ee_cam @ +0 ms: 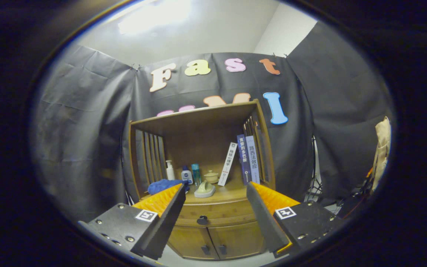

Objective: Pull open the drawer, take out the items inside it, and place them on the countertop above the cabinet.

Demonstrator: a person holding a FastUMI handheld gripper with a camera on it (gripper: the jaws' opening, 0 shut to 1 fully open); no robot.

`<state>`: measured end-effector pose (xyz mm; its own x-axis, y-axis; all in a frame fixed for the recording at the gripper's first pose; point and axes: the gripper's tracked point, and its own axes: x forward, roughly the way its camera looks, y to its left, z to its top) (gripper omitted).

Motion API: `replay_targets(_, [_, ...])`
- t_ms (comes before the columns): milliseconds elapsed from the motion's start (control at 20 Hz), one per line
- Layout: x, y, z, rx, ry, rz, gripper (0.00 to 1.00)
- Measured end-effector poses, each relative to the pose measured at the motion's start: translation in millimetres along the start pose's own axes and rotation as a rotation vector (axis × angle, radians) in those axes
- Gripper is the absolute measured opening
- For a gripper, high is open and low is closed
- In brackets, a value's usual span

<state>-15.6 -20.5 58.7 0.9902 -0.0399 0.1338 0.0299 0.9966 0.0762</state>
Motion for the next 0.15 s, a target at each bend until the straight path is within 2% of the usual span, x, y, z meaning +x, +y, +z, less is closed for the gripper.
replay_targets(150, [-0.8, 8.2, -3.3, -0.022, 0.008, 0.017, 0.99])
